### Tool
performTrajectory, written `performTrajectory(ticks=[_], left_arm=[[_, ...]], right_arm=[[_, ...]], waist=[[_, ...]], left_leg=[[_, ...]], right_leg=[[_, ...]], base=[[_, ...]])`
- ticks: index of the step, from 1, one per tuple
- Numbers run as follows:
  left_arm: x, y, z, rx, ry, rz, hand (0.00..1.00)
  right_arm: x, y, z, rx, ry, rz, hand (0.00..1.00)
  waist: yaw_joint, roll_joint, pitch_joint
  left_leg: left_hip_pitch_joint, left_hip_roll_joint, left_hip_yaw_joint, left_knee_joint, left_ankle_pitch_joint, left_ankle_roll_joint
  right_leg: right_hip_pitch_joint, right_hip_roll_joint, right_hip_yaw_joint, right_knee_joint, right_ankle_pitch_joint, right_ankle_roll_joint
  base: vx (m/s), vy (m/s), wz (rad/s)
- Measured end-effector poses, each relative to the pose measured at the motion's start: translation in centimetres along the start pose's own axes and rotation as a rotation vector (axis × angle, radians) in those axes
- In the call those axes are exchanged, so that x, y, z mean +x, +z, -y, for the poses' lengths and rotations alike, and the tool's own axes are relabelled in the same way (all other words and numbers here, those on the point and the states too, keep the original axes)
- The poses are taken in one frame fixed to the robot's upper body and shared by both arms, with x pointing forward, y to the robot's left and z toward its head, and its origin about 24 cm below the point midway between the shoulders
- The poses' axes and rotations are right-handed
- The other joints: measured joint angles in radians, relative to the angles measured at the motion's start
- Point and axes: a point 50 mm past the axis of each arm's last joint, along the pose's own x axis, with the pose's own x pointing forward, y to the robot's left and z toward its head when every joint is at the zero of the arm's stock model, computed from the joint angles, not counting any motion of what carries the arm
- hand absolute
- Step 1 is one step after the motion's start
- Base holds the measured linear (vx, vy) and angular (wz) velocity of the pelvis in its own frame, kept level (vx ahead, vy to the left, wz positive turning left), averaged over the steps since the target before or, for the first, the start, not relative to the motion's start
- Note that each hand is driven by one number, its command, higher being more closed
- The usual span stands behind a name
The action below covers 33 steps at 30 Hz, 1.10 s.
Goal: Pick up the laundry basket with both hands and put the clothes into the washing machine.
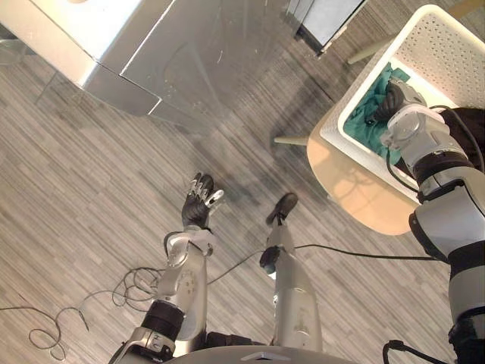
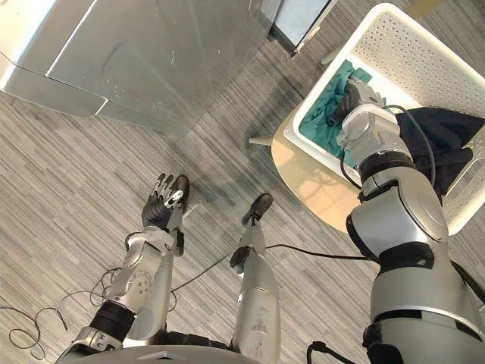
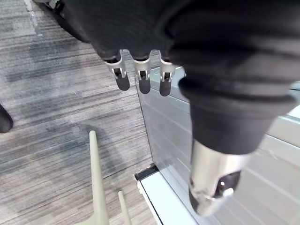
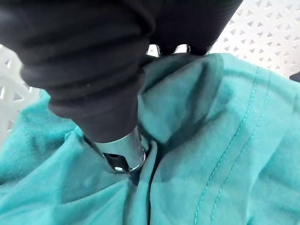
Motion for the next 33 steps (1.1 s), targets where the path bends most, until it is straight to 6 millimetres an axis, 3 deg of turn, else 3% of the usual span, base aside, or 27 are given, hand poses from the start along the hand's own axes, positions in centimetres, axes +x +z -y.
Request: performTrajectory(ticks=[5,9,11,12,14,19,23,27,33], left_arm=[[0.0,0.2,-0.1,-0.004,0.007,0.013,0.0],[0.0,0.9,-0.5,-0.014,0.024,0.043,0.0],[0.0,1.3,-0.4,-0.018,0.019,0.061,0.0],[0.0,1.3,-0.4,-0.018,0.02,0.061,0.0],[-0.1,1.4,-0.9,-0.02,0.041,0.066,0.0],[-0.4,1.8,-2.1,-0.029,0.09,0.084,0.0],[-0.6,1.8,-2.6,-0.033,0.109,0.087,0.0],[-0.6,1.8,-2.6,-0.04,0.111,0.086,0.0],[-0.6,2.2,-2.4,-0.05,0.102,0.103,0.0]], right_arm=[[-0.2,-0.6,-1.1,0.127,-0.007,-0.027,1.0],[-0.3,-1.3,-1.2,0.338,-0.047,-0.063,1.0],[-0.5,-2.0,-1.6,0.65,-0.089,-0.108,1.0],[-0.5,-2.0,-1.6,0.69,-0.093,-0.111,1.0],[-0.7,-2.6,-2.2,0.98,-0.114,-0.137,1.0],[-0.9,-2.7,-2.2,1.481,-0.132,-0.083,1.0],[-0.8,-1.8,-2.8,1.796,-0.115,-0.042,1.0],[-1.0,-0.9,-3.2,2.002,-0.114,-0.001,1.0],[-1.4,1.6,-2.7,2.394,-0.153,0.174,1.0]], waist=[[0.007,0.0,-0.034],[0.003,0.0,-0.034],[0.004,0.001,-0.035],[0.004,0.0,-0.036],[0.001,0.001,-0.043],[-0.001,-0.001,-0.062],[-0.008,-0.001,-0.062],[-0.007,-0.001,-0.062],[-0.017,-0.001,-0.062]], left_leg=[[-0.005,0.003,0.02,-0.002,0.0,0.0],[-0.005,0.005,0.023,-0.002,0.0,0.0],[-0.005,0.005,0.026,-0.002,0.0,0.0],[-0.005,0.005,0.026,-0.002,0.0,0.0],[-0.006,0.006,0.029,-0.002,0.0,0.0],[-0.014,0.009,0.058,-0.001,-0.002,0.001],[-0.006,0.019,0.078,0.005,-0.003,0.001],[-0.006,0.03,0.081,0.017,-0.007,-0.003],[0.006,0.033,0.098,0.021,-0.007,-0.003]], right_leg=[[-0.017,0.0,0.018,0.001,0.001,0.0],[-0.019,0.001,0.02,0.001,0.001,0.0],[-0.021,0.001,0.022,0.001,0.002,0.0],[-0.021,0.001,0.022,0.001,0.002,0.0],[-0.024,0.001,0.024,0.001,0.002,0.0],[-0.049,0.001,0.049,0.002,0.007,0.002],[-0.052,0.008,0.069,0.001,0.013,0.003],[-0.051,0.019,0.073,0.001,0.013,0.004],[-0.047,0.021,0.079,0.0,0.013,0.009]], base=[[-0.02,0.045,-0.09],[-0.02,0.049,-0.02],[-0.03,0.051,-0.03],[-0.03,0.046,-0.01],[-0.03,0.046,-0.02],[-0.03,0.041,-0.13],[-0.04,0.029,-0.15],[-0.04,0.014,-0.08],[-0.05,0.023,-0.07]])
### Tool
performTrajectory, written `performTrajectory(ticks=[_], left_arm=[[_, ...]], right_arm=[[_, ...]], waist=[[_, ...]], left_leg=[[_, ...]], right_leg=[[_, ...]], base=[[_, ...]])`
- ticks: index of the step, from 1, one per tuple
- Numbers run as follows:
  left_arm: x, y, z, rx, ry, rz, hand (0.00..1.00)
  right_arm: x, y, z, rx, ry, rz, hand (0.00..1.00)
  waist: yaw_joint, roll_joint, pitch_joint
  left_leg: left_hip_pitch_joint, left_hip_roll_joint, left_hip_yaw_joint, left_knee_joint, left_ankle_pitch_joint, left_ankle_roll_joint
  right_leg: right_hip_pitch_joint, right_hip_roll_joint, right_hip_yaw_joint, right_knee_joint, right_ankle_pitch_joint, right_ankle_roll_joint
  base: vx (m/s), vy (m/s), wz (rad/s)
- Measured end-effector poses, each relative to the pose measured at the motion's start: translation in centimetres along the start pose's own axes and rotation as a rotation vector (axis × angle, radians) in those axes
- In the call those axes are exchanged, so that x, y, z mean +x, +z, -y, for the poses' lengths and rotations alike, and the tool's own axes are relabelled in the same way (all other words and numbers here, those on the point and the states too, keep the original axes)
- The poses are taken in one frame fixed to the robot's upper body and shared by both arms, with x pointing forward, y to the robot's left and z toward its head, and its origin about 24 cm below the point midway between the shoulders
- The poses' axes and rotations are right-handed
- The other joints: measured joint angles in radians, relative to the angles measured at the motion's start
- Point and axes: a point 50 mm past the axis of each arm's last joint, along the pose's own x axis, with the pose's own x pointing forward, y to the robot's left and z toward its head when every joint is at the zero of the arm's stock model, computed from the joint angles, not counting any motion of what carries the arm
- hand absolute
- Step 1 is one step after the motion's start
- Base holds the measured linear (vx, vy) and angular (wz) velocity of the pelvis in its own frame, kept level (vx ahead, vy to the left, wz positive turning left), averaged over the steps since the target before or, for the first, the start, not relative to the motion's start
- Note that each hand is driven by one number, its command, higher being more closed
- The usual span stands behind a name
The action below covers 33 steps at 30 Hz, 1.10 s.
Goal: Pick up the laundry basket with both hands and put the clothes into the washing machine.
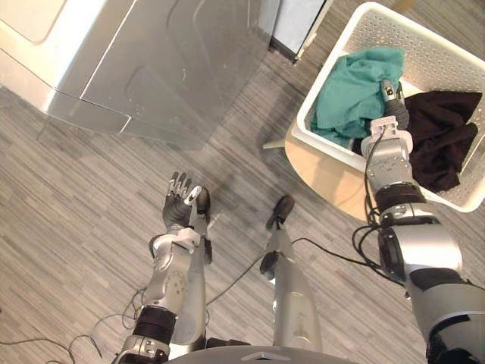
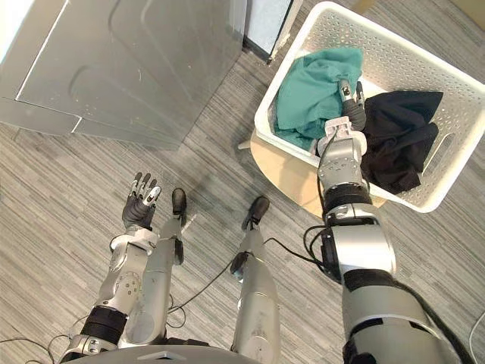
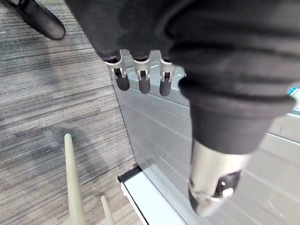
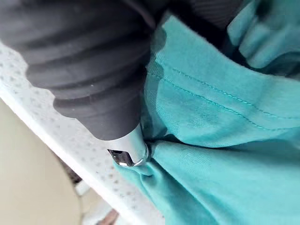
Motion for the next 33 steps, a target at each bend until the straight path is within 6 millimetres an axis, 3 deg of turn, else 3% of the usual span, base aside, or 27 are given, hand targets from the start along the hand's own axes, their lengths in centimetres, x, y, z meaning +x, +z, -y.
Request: performTrajectory(ticks=[2,8,16,20,26,33], left_arm=[[0.1,0.3,0.2,-0.003,-0.009,0.013,0.0],[0.1,1.2,0.8,-0.001,-0.02,0.054,0.0],[0.2,1.8,1.3,0.009,-0.024,0.082,0.0],[0.3,2.2,0.9,0.035,-0.007,0.101,0.0],[0.4,3.2,1.8,0.062,-0.044,0.148,0.0],[1.5,4.3,3.4,0.173,-0.118,0.188,0.0]], right_arm=[[-0.4,0.0,-1.2,0.14,0.049,0.056,1.0],[-2.0,0.3,-4.0,0.35,0.201,0.169,1.0],[-3.2,1.5,-4.4,0.471,0.244,0.281,1.0],[-4.1,1.9,-5.3,0.497,0.307,0.299,1.0],[-5.0,-0.2,-3.8,0.417,0.273,0.241,1.0],[-5.6,-2.6,-4.1,0.33,0.3,0.133,1.0]], waist=[[-0.004,0.0,0.0],[-0.008,-0.001,0.0],[-0.018,-0.001,0.001],[-0.03,-0.002,0.003],[-0.05,-0.009,0.012],[-0.084,-0.02,0.033]], left_leg=[[0.006,0.0,0.001,0.009,-0.002,0.001],[0.034,0.003,0.014,0.026,-0.018,0.0],[0.062,0.004,0.014,0.031,-0.023,-0.001],[0.076,0.006,0.011,0.034,-0.026,-0.003],[0.148,0.003,0.006,0.032,-0.039,-0.004],[0.17,-0.002,0.002,0.033,-0.043,-0.005]], right_leg=[[0.013,0.001,0.002,-0.009,0.005,-0.001],[0.039,0.003,0.019,-0.012,0.005,0.001],[0.064,0.002,0.019,0.003,-0.002,-0.001],[0.066,-0.001,0.018,0.037,-0.021,-0.005],[0.125,-0.006,0.018,0.064,-0.048,-0.005],[0.141,-0.004,0.025,0.065,-0.043,-0.011]], base=[[-0.05,0.035,-0.02],[-0.04,0.039,-0.07],[-0.05,0.024,-0.01],[-0.05,0.015,0.0],[-0.01,0.001,0.0],[-0.01,-0.014,-0.04]])
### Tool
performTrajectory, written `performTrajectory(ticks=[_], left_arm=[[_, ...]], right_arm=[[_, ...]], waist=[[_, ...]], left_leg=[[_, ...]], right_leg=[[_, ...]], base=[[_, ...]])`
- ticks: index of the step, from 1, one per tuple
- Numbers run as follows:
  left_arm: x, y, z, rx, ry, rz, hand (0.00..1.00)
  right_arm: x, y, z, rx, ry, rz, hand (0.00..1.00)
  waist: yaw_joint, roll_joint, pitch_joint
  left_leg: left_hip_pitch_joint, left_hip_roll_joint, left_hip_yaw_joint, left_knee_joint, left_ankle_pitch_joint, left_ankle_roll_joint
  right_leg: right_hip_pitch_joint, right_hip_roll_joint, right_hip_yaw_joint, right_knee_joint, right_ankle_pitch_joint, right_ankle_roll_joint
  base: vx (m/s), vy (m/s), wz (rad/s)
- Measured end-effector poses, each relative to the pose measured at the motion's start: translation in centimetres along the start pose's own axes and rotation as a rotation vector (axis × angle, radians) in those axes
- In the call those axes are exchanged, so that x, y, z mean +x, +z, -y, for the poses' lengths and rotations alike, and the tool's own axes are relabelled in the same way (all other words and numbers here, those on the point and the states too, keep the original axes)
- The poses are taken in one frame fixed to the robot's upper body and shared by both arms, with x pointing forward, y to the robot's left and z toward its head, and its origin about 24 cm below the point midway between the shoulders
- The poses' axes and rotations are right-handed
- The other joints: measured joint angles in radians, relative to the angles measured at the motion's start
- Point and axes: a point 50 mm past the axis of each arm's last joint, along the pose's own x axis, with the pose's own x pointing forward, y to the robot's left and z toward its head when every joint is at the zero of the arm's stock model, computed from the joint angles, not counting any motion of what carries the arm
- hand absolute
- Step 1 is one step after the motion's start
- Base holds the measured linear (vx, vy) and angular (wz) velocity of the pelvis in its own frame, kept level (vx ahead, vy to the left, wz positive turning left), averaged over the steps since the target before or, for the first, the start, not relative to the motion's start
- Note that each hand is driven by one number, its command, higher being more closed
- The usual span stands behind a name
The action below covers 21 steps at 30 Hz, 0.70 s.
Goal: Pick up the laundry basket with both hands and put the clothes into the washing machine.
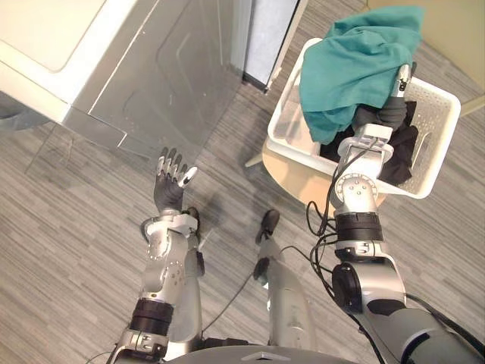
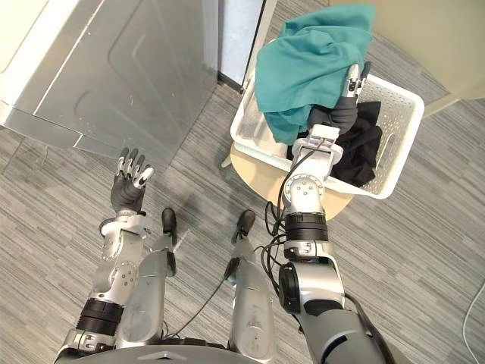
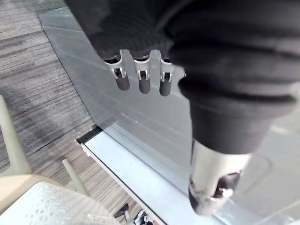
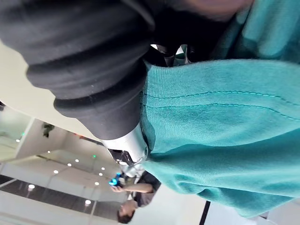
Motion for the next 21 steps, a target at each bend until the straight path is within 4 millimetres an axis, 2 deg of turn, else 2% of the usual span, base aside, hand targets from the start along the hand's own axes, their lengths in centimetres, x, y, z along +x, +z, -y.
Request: performTrajectory(ticks=[5,7,10,13,14,15,17,18,20,21], left_arm=[[3.5,3.7,1.9,0.148,-0.079,0.15,0.0],[5.6,5.6,2.7,0.254,-0.123,0.213,0.0],[7.9,7.1,2.8,0.394,-0.149,0.228,0.0],[10.1,8.7,3.1,0.522,-0.18,0.226,0.0],[11.1,9.9,3.9,0.567,-0.22,0.237,0.0],[11.3,10.2,4.1,0.575,-0.229,0.242,0.0],[12.3,12.5,6.2,0.639,-0.317,0.282,0.0],[12.5,13.1,6.9,0.648,-0.342,0.294,0.0],[12.8,14.4,10.2,0.678,-0.451,0.339,0.0],[12.8,14.6,10.9,0.69,-0.478,0.345,0.0]], right_arm=[[-0.7,-1.2,-0.2,-0.038,0.027,-0.081,1.0],[-0.7,-1.7,-0.4,-0.066,0.045,-0.115,1.0],[-0.6,-2.0,-0.8,-0.103,0.075,-0.172,1.0],[-0.2,-1.6,-1.0,-0.144,0.101,-0.192,1.0],[0.1,-1.0,-1.4,-0.159,0.127,-0.185,1.0],[0.1,-1.0,-1.5,-0.16,0.132,-0.185,1.0],[-0.1,-0.9,-3.2,-0.133,0.201,-0.189,1.0],[-0.2,-0.9,-3.7,-0.124,0.222,-0.189,1.0],[-0.7,-0.7,-5.3,-0.095,0.3,-0.181,1.0],[-0.8,-0.6,-5.7,-0.088,0.316,-0.179,1.0]], waist=[[-0.033,-0.018,0.018],[-0.044,-0.025,0.025],[-0.057,-0.029,0.027],[-0.071,-0.034,0.031],[-0.076,-0.035,0.032],[-0.076,-0.036,0.033],[-0.081,-0.035,0.048],[-0.081,-0.034,0.056],[-0.081,-0.034,0.064],[-0.081,-0.034,0.064]], left_leg=[[0.008,0.004,0.0,0.036,-0.019,0.001],[0.011,0.006,0.005,0.059,-0.033,0.0],[0.006,0.008,0.009,0.073,-0.041,0.0],[-0.023,0.012,0.005,0.1,-0.054,0.0],[-0.054,0.017,0.004,0.124,-0.062,0.0],[-0.06,0.018,0.004,0.128,-0.064,0.0],[-0.1,0.035,0.005,0.173,-0.079,0.004],[-0.105,0.041,0.006,0.186,-0.087,0.004],[-0.141,0.057,0.005,0.232,-0.108,0.005],[-0.15,0.059,0.005,0.239,-0.113,0.006]], right_leg=[[0.02,0.003,0.008,-0.001,0.003,-0.004],[0.028,0.005,0.018,-0.006,0.002,-0.002],[0.026,0.004,0.023,-0.007,0.001,-0.003],[0.008,0.006,0.023,-0.003,0.002,-0.003],[-0.016,0.007,0.024,0.002,0.007,0.001],[-0.021,0.007,0.024,0.003,0.008,0.001],[-0.043,0.012,0.024,0.011,0.016,-0.004],[-0.043,0.015,0.023,0.012,0.016,-0.004],[-0.072,0.018,0.02,0.051,0.0,-0.002],[-0.082,0.017,0.02,0.06,-0.003,-0.002]], base=[[-0.01,-0.013,-0.05],[-0.02,-0.01,-0.12],[-0.01,-0.012,-0.08],[0.0,-0.007,-0.01],[0.0,0.0,0.0],[0.0,-0.02,-0.04],[0.01,-0.01,-0.08],[0.02,-0.003,-0.09],[0.01,0.0,-0.02],[0.0,0.0,0.0]])
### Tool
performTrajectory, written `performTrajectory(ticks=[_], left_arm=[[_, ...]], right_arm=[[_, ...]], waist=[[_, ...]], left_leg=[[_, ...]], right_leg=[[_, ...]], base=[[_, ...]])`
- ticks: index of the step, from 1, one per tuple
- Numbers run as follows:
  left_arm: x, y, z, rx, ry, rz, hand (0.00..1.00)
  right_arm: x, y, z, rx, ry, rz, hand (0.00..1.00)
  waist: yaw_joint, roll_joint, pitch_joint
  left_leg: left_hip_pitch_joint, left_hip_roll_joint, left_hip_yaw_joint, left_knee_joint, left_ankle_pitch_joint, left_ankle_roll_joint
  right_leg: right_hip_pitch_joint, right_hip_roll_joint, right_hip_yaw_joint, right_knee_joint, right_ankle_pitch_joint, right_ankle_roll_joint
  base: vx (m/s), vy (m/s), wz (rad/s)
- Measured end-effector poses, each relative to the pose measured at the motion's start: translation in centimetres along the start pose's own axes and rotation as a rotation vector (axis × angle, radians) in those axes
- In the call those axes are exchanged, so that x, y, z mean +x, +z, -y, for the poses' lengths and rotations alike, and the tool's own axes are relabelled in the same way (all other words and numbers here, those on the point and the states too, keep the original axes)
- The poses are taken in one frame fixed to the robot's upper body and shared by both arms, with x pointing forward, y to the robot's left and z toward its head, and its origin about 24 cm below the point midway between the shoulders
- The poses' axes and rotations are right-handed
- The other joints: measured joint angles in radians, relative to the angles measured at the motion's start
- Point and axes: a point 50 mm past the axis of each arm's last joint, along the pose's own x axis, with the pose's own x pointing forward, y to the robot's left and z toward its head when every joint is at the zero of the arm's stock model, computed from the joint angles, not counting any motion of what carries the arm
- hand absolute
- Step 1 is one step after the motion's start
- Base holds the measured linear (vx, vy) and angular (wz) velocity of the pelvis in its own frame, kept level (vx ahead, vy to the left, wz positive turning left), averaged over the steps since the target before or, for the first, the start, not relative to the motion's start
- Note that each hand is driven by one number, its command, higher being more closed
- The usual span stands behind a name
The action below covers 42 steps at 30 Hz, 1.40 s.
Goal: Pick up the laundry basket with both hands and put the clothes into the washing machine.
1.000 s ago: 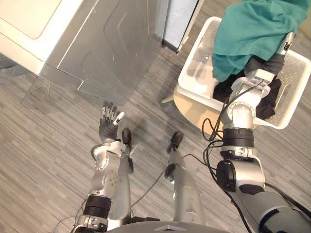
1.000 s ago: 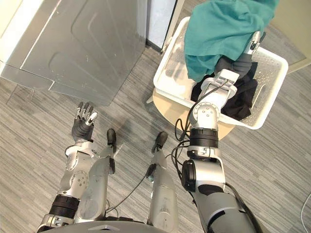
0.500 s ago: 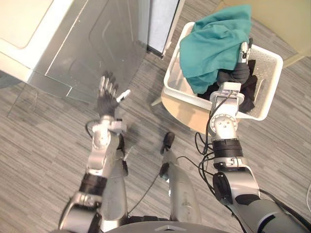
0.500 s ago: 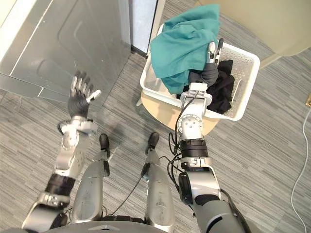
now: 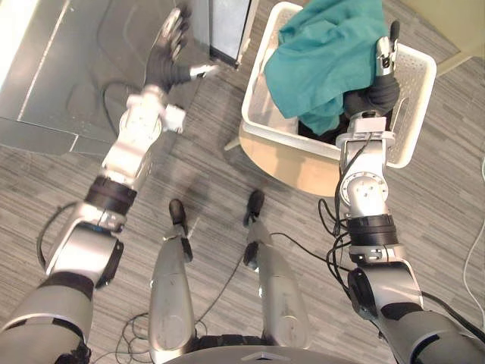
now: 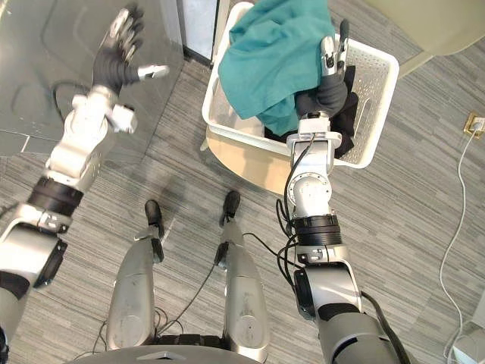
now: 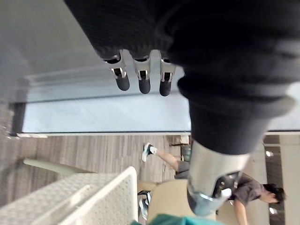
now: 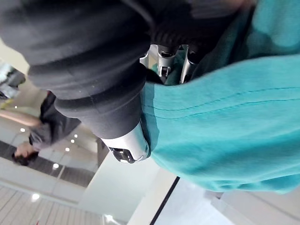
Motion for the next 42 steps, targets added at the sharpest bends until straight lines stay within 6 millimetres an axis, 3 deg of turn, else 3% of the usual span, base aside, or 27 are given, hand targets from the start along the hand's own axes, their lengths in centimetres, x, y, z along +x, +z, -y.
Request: performTrajectory(ticks=[4,14,21,26,31,34,39,40,42], left_arm=[[2.3,1.3,1.3,0.09,-0.098,-0.015,0.0],[4.2,3.4,3.5,0.22,-0.194,0.011,0.0],[4.1,3.4,5.6,0.242,-0.334,0.009,0.0],[3.7,3.0,7.8,0.3,-0.561,-0.04,0.0],[2.6,2.3,11.7,0.418,-0.782,-0.061,0.0],[2.4,2.3,12.8,0.475,-0.804,-0.042,0.0],[2.8,3.2,13.7,0.414,-0.7,0.015,0.0],[3.0,3.6,13.7,0.383,-0.654,0.033,1.0],[3.2,4.0,13.6,0.343,-0.59,0.058,1.0]], right_arm=[[-0.5,-0.6,-1.6,0.071,0.053,0.013,1.0],[-1.0,-3.9,-3.5,0.249,0.073,-0.033,1.0],[0.1,-5.0,-5.5,0.301,0.134,-0.052,1.0],[0.8,-5.5,-7.1,0.32,0.206,-0.075,1.0],[1.4,-6.4,-9.2,0.367,0.287,-0.116,1.0],[2.1,-6.5,-10.7,0.399,0.334,-0.11,1.0],[3.2,-5.9,-13.6,0.453,0.435,-0.052,1.0],[3.4,-5.8,-14.0,0.462,0.446,-0.035,1.0],[3.5,-5.7,-14.4,0.477,0.453,-0.015,1.0]], waist=[[-0.003,0.0,0.0],[-0.005,0.0,0.0],[-0.01,0.0,0.0],[-0.006,0.0,0.0],[-0.022,0.001,-0.001],[-0.022,0.001,-0.001],[-0.022,0.001,-0.001],[-0.022,0.001,-0.001],[-0.024,0.001,-0.001]], left_leg=[[-0.041,0.007,0.019,0.025,-0.017,0.004],[-0.073,0.049,0.106,0.079,-0.05,0.012],[-0.074,0.066,0.118,0.108,-0.063,0.014],[-0.082,0.082,0.133,0.134,-0.081,0.015],[-0.11,0.09,0.135,0.168,-0.093,0.023],[-0.111,0.092,0.141,0.178,-0.099,0.026],[-0.111,0.092,0.144,0.179,-0.099,0.026],[-0.111,0.092,0.144,0.179,-0.099,0.027],[-0.111,0.091,0.144,0.179,-0.099,0.026]], right_leg=[[-0.045,-0.003,0.009,0.018,-0.013,0.005],[-0.097,0.01,0.057,0.028,-0.01,0.003],[-0.097,0.022,0.069,0.032,-0.007,0.002],[-0.099,0.034,0.081,0.022,0.003,0.001],[-0.105,0.038,0.083,-0.003,0.026,0.003],[-0.105,0.039,0.09,-0.008,0.034,0.002],[-0.105,0.039,0.092,-0.011,0.039,0.0],[-0.105,0.039,0.092,-0.011,0.039,0.0],[-0.105,0.039,0.092,-0.012,0.039,0.0]], base=[[0.02,-0.003,-0.07],[0.04,-0.011,-0.15],[0.0,-0.021,-0.09],[-0.02,-0.02,-0.1],[-0.02,-0.007,-0.05],[-0.02,-0.013,-0.07],[-0.01,-0.01,-0.01],[0.0,0.0,0.0],[-0.01,-0.016,0.0]])
